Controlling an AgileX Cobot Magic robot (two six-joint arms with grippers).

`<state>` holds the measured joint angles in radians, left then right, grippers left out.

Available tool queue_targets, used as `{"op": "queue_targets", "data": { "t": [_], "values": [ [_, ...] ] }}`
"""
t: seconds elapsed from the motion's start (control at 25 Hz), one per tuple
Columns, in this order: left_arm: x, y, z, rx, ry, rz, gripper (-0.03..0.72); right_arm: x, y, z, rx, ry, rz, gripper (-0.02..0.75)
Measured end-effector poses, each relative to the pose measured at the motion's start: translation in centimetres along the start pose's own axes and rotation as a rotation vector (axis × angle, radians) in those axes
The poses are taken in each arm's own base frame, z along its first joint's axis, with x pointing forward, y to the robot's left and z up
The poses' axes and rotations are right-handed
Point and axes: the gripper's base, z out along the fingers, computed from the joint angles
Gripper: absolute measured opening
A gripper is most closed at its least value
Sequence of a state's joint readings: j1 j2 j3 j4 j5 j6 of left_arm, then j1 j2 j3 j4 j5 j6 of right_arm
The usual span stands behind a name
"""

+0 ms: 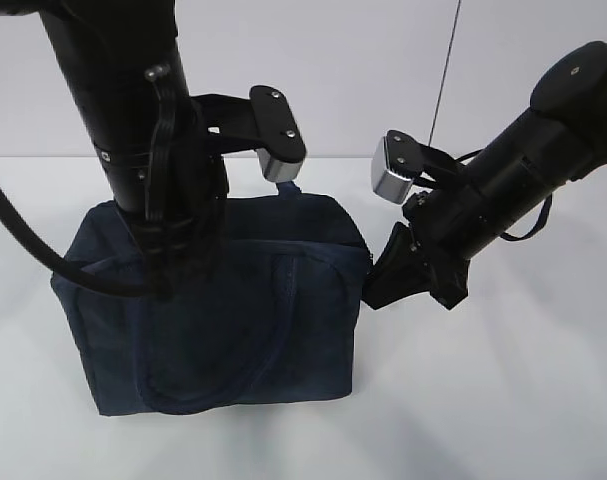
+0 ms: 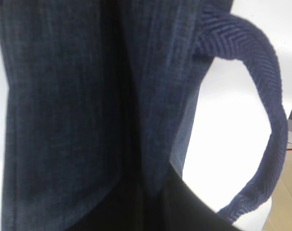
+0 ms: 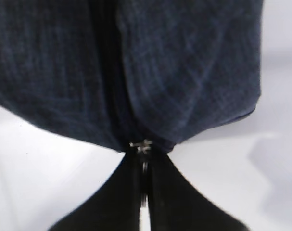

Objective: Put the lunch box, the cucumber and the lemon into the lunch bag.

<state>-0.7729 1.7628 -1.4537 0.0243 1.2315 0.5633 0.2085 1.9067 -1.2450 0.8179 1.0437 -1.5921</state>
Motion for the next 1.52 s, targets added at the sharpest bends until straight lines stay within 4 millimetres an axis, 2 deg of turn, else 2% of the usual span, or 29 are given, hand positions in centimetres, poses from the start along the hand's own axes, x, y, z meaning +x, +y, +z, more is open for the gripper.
{"op": "queue_targets", "data": {
  "t": [0.6,0.92,1.52],
  "values": [
    [0.2,0.3,-0.1,-0.035,0.016,-0.069,0.000,0.6,-0.6,0.6,0.018,0.020,0.066,-0.013],
    [0.5,0.1,-1.4,-0.054,-0.012,-0.078,0.000,1.7,-1.3,2.3,-0.012,0.041,0.145,-0.013],
    [0.8,0.2,-1.8,-0.077,-0.011,-0.082,0.000,2.5,-1.5,2.9,-0.024,0.087,0.190,-0.013]
  ]
}}
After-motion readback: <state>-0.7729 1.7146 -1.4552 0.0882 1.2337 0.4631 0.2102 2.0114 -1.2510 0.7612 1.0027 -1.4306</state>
